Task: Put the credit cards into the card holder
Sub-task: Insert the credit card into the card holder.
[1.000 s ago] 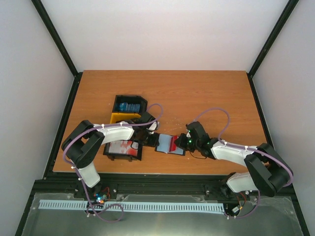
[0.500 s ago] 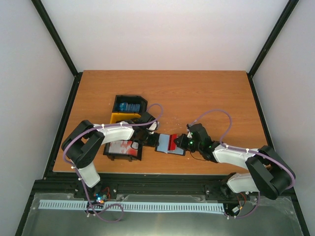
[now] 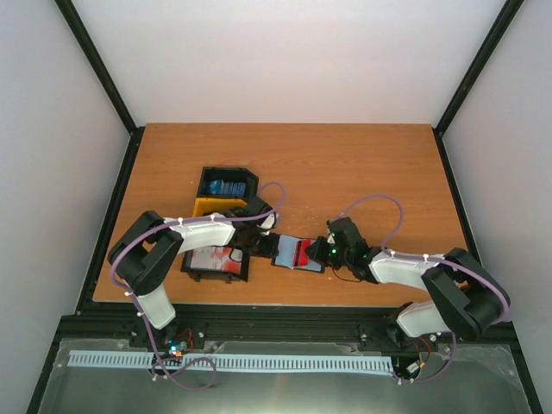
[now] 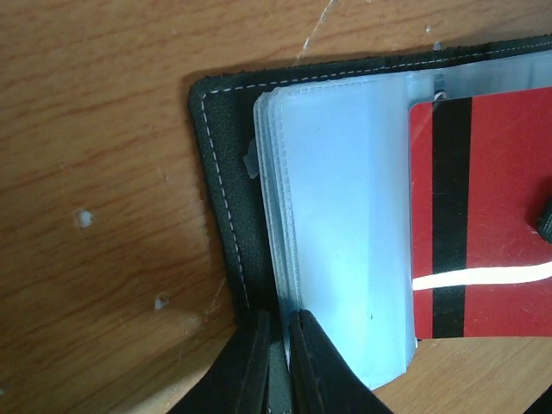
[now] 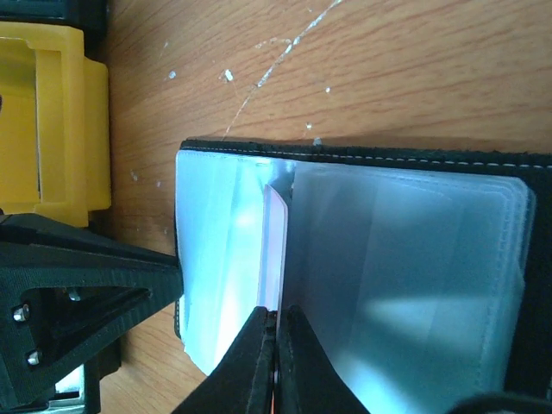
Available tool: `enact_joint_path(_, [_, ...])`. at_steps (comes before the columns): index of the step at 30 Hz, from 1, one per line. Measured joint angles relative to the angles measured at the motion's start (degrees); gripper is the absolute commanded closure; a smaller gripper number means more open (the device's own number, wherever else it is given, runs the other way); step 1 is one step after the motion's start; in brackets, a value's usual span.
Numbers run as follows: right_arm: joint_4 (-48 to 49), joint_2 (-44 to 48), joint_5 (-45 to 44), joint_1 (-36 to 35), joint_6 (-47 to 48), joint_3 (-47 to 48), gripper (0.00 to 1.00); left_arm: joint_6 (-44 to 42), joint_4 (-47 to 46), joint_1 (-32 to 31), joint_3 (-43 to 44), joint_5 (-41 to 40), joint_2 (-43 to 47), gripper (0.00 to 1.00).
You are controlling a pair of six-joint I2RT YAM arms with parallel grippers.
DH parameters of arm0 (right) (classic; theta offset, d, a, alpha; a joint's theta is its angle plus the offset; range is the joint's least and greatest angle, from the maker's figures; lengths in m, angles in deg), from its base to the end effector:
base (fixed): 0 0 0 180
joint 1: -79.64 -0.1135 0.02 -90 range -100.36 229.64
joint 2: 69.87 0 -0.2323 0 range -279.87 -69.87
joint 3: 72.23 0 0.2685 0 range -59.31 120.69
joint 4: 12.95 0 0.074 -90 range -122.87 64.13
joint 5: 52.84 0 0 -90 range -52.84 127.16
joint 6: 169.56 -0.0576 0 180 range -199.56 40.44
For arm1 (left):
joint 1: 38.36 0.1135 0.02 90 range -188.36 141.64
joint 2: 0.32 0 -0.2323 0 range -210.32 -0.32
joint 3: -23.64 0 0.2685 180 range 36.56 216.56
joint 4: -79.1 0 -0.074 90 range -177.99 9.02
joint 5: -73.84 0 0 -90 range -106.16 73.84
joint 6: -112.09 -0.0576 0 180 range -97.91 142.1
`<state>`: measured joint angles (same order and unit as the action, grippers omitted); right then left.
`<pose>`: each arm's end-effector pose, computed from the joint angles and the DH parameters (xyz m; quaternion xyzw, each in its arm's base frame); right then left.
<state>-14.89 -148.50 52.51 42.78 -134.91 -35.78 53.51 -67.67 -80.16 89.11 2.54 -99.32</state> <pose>0.2038 0.1719 0.0708 0.0952 0.9092 0.3636 0.1792 0.2344 -0.2343 0.0765 0.1200 0.9596 -0.2463 0.0646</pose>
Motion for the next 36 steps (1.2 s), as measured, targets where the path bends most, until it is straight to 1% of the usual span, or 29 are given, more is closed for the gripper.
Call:
enact_joint_path(6, [3.13,-1.53,0.87,0.09,-0.98,0.11,0.97,0.0,0.0,0.0,0.0,0.02,0.0,0.91])
enact_joint_path(11, [8.2,-4.46,2.43,0.13,-3.13,0.09,0.97,-0.02,0.0,0.0,0.0,0.02,0.0,0.91])
enact_joint_path(16, [11.85,-5.51,3.61,0.11,-5.29,-0.02,0.97,0.0,0.0,0.0,0.0,0.02,0.0,0.91])
enact_joint_path(22, [12.63,-5.92,4.0,0.09,-5.77,-0.09,0.97,0.0,0.0,0.0,0.0,0.07,0.02,0.88])
enact_joint_path(28, [14.69,-6.99,5.46,0.09,-6.29,-0.11,0.97,0.24,0.26,-0.24,0.04,-0.61,0.31,0.88])
enact_joint_path(36, [16.94,-9.4,7.08,-0.09,-7.06,0.55,0.97,1.73,3.58,-0.52,-0.57,-4.63,2.45,0.89])
